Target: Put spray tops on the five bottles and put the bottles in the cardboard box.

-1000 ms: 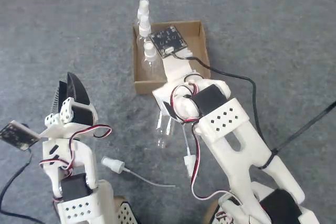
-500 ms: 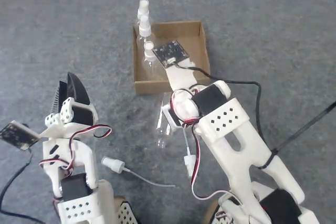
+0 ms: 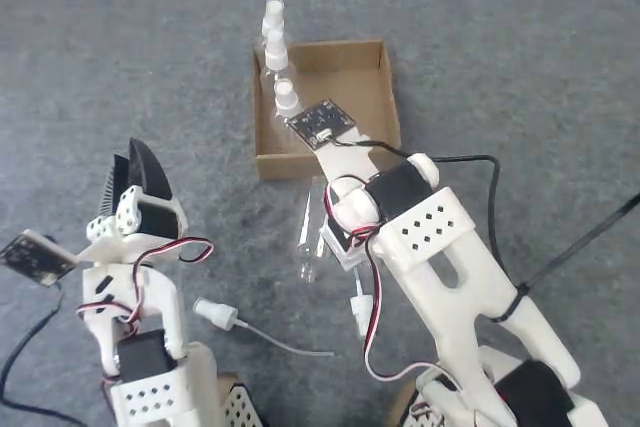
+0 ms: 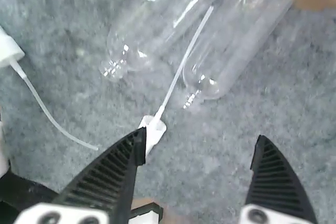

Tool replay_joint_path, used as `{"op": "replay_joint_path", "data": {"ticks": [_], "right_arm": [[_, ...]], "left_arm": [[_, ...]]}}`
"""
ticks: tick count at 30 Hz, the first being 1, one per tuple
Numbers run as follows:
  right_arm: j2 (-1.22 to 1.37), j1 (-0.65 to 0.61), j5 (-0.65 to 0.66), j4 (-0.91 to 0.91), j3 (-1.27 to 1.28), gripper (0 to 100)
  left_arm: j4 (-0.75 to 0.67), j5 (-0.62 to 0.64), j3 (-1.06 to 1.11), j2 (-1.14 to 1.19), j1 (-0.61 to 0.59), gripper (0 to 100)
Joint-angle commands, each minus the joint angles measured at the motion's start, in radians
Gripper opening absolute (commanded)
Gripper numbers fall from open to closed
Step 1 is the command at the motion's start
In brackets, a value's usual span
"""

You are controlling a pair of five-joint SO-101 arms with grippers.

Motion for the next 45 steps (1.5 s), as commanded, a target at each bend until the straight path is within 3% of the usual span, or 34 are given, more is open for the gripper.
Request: {"op": "replay_joint_path", "data": {"ticks": [1, 10, 19, 24, 31, 45], "right_arm": [[-0.058, -0.004, 0.015, -0.002, 0.028, 27.0], [-0.048, 0.005, 0.087, -0.101, 0.146, 27.0], [-0.047, 0.027, 0.086, -0.386, 0.287, 27.0], [-0.045, 0.093, 0.002, -0.513, 0.331, 27.0], [0.076, 0.139, -0.012, -0.630, 0.331, 27.0], [0.269, 0.202, -0.008, -0.687, 0.279, 24.9]], "left_arm": [[-0.034, 0.003, -0.010, -0.012, -0.005, 10], [-0.035, 0.003, -0.010, -0.012, -0.005, 10], [-0.035, 0.003, -0.010, -0.012, -0.005, 10], [-0.035, 0.003, -0.010, -0.012, -0.005, 10], [-0.035, 0.003, -0.010, -0.012, -0.005, 10], [-0.035, 0.003, -0.010, -0.012, -0.003, 10]]}}
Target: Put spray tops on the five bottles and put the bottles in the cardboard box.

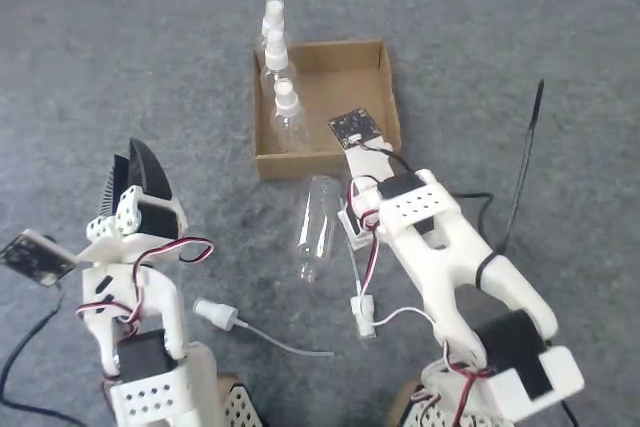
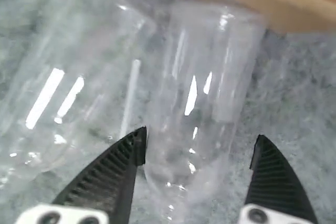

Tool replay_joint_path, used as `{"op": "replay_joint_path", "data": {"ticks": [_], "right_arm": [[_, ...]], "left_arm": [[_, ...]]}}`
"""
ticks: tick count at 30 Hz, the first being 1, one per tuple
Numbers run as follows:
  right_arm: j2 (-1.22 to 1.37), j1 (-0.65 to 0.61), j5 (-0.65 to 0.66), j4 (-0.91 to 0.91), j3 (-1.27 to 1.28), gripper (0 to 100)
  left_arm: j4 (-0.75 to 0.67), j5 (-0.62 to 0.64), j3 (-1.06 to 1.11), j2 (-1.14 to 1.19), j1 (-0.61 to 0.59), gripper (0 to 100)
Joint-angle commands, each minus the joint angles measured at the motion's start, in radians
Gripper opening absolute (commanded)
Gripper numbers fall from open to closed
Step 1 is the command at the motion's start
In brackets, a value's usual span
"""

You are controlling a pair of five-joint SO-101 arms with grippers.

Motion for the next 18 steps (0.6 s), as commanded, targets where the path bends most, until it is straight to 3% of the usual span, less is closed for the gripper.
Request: {"op": "replay_joint_path", "data": {"ticks": [1, 8, 18], "right_arm": [[-0.007, 0.024, -0.006, -0.015, -0.064, 22.4], [-0.073, 0.056, -0.005, 0.001, -0.055, 5.4], [-0.305, 0.073, -0.003, 0.125, 0.023, 4.4]], "left_arm": [[-0.035, 0.003, -0.010, -0.012, -0.003, 10], [-0.035, 0.003, -0.010, -0.012, -0.003, 10], [-0.035, 0.003, -0.010, -0.012, -0.005, 10]]}}
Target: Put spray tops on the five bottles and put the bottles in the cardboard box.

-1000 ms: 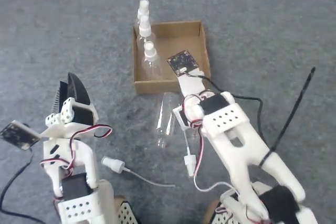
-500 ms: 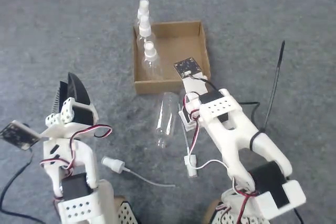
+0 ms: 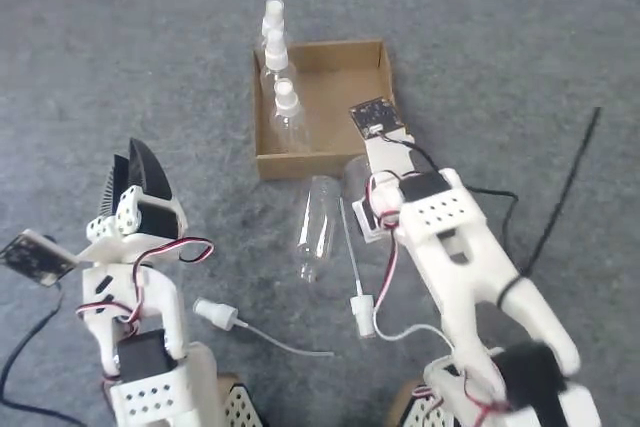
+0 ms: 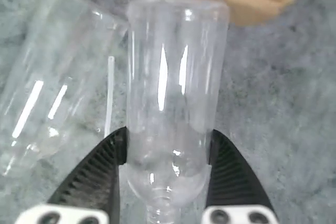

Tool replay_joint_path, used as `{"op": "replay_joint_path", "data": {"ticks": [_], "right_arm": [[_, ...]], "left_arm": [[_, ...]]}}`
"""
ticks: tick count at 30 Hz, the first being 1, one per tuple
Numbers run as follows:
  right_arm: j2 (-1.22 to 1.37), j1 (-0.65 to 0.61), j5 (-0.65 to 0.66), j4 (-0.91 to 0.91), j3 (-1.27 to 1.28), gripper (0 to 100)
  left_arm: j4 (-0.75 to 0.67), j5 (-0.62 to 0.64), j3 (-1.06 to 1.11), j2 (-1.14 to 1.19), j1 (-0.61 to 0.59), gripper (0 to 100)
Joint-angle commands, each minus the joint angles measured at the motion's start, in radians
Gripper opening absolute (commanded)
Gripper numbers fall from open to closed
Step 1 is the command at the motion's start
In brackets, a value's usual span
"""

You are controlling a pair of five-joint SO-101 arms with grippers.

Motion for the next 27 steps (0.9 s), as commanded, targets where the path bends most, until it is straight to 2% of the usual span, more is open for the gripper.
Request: {"op": "replay_joint_path", "data": {"ticks": [1, 10, 15, 21, 24, 27], "right_arm": [[-0.136, 0.018, -0.003, 0.048, -0.002, 4.4], [-0.223, 0.088, -0.049, 0.193, -0.002, 4.4], [-0.225, 0.134, -0.278, 0.191, -0.002, 4.4], [-0.226, 0.128, -0.545, 0.188, -0.005, 4.4], [-0.226, 0.134, -0.628, 0.188, -0.006, 4.4], [-0.226, 0.134, -0.654, 0.188, -0.006, 4.4]], "left_arm": [[-0.035, 0.003, -0.010, -0.012, -0.005, 10], [-0.035, 0.003, -0.010, -0.012, -0.005, 10], [-0.035, 0.003, -0.010, -0.012, -0.005, 10], [-0.035, 0.003, -0.010, -0.012, -0.005, 10], [-0.035, 0.003, -0.010, -0.012, -0.005, 10], [-0.035, 0.003, -0.008, -0.012, -0.003, 10]]}}
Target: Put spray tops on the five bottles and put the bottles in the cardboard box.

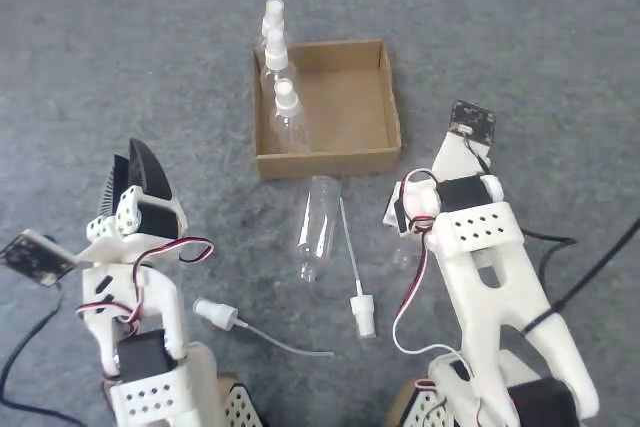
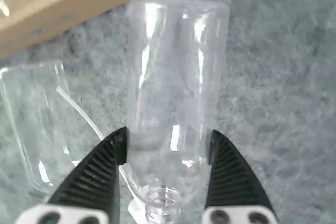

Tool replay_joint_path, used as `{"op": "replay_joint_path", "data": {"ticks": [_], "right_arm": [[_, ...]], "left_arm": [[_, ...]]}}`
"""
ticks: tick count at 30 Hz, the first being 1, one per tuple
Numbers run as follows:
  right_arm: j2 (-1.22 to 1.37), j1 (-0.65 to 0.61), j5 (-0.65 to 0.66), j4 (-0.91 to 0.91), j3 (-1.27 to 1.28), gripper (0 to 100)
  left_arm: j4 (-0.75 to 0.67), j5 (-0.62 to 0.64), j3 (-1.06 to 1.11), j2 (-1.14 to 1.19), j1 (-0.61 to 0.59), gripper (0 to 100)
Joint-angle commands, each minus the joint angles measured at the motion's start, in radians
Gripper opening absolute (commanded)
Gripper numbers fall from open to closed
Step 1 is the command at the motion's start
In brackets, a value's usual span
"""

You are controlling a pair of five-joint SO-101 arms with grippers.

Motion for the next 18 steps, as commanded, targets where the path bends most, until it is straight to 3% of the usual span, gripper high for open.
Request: {"op": "replay_joint_path", "data": {"ticks": [1, 9, 18], "right_arm": [[-0.061, 0.015, -0.037, 0.005, -0.017, 4.6], [-0.061, 0.067, -0.052, -0.056, -0.012, 4.4], [-0.051, 0.113, -0.302, -0.082, -0.011, 4.4]], "left_arm": [[-0.035, 0.003, -0.008, -0.012, -0.003, 10], [-0.035, 0.003, -0.008, -0.012, -0.003, 10], [-0.035, 0.003, -0.008, -0.012, -0.002, 10]]}}
